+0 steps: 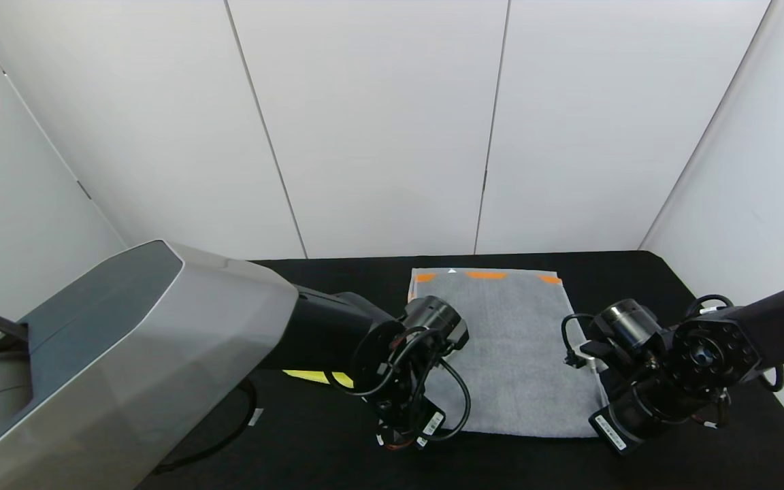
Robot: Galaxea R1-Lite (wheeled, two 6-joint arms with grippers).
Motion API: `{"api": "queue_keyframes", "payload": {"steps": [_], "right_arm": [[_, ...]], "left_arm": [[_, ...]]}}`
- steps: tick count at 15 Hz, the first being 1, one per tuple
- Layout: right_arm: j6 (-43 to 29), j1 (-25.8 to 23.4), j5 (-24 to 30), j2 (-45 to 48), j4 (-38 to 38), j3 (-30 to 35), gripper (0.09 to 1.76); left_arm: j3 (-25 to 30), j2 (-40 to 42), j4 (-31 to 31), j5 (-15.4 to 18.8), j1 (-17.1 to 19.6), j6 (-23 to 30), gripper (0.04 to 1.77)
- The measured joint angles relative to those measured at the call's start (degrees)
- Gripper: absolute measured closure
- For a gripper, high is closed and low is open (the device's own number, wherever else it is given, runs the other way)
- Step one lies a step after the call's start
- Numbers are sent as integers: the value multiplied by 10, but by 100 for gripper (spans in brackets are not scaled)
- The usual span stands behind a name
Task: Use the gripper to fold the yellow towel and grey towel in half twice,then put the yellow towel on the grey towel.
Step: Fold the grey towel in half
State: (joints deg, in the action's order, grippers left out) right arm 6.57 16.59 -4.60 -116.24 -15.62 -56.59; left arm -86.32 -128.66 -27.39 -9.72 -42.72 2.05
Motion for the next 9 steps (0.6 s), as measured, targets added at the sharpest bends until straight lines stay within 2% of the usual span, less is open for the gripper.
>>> {"api": "queue_keyframes", "payload": {"steps": [9], "right_arm": [[3, 6, 1, 44, -15, 37, 172]], "left_arm": [[53, 33, 2, 0, -13, 0, 171]]}}
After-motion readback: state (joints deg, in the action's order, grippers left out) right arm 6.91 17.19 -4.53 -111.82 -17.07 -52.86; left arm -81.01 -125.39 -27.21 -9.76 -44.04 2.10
